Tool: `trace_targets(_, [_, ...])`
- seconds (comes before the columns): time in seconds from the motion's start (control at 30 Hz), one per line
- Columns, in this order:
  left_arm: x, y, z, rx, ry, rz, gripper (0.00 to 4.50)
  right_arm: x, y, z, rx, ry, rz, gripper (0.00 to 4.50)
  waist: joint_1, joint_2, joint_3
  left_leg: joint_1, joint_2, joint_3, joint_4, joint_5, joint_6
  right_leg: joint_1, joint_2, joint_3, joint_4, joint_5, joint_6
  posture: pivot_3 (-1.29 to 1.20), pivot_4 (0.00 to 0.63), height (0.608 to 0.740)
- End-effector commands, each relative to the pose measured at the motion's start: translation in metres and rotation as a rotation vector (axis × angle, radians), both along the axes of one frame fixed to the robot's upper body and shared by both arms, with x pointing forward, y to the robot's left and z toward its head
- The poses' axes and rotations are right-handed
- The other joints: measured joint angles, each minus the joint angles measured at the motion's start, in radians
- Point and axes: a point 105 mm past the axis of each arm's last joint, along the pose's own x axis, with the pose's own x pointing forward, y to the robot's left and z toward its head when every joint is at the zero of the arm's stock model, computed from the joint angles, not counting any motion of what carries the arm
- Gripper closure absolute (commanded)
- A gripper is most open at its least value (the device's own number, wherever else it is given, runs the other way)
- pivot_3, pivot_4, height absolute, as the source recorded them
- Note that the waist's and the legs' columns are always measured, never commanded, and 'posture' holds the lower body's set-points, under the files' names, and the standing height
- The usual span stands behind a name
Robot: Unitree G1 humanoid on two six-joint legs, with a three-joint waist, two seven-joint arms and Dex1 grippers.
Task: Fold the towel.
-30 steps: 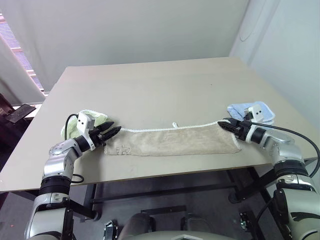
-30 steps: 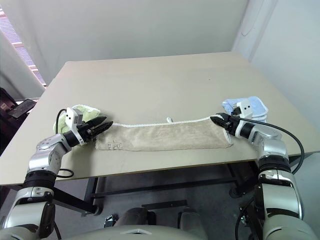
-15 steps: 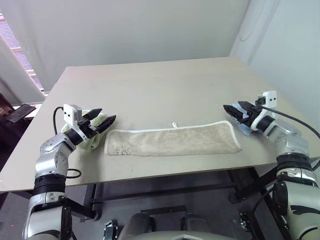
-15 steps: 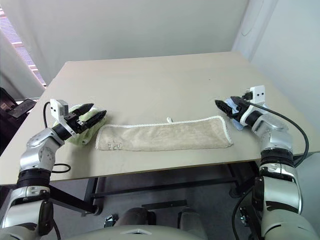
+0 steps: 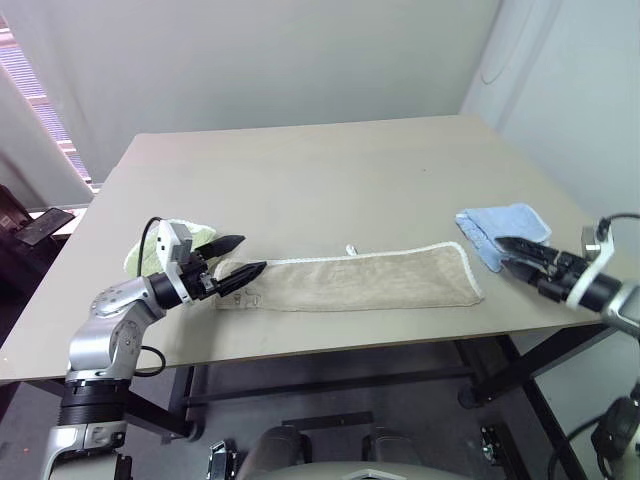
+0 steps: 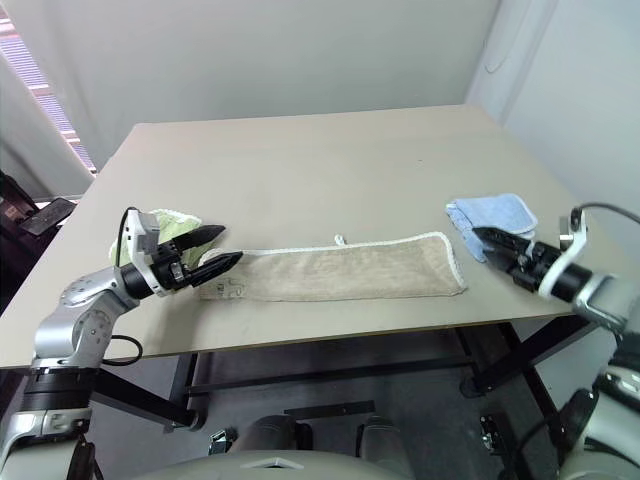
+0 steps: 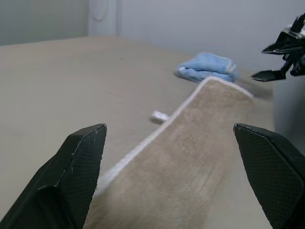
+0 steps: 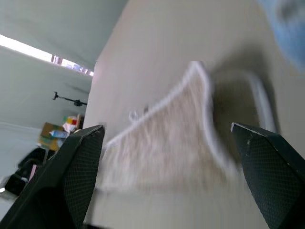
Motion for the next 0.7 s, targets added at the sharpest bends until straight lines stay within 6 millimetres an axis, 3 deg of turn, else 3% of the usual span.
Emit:
trace_targets(0.03, [-0.002, -0.009, 0.006, 0.017, -0.038, -0.040, 0.00, -0.006, 0.006, 0.007, 0.005, -0.033, -0.002, 0.05, 0.000, 0.000, 0.000, 0.000, 0.000, 0.000, 0.000, 0.000, 0.000, 0.000, 0.000, 0.000, 0.000, 0.000, 0.000, 0.00, 0.000, 0.736])
trace_targets(0.27, [0.002, -0.017, 0.006, 0.010, -0.030, -0.062, 0.00, -0.008, 0.015, -0.024, 0.018, 0.056, -0.044, 0.05, 0.002, 0.000, 0.000, 0.000, 0.000, 0.000, 0.003, 0.000, 0.000, 0.002, 0.000, 0.000, 0.000, 0.000, 0.000, 0.00, 0.000, 0.736])
trace_targets(0.7, [0.001, -0.017, 0.002, 0.010, -0.021, -0.051, 0.00, -0.011, 0.004, -0.035, -0.029, 0.091, -0.101, 0.05, 0.002, 0.000, 0.000, -0.001, 0.000, 0.000, 0.003, 0.000, 0.000, 0.001, 0.000, 0.000, -0.001, 0.000, 0.001, 0.00, 0.000, 0.736])
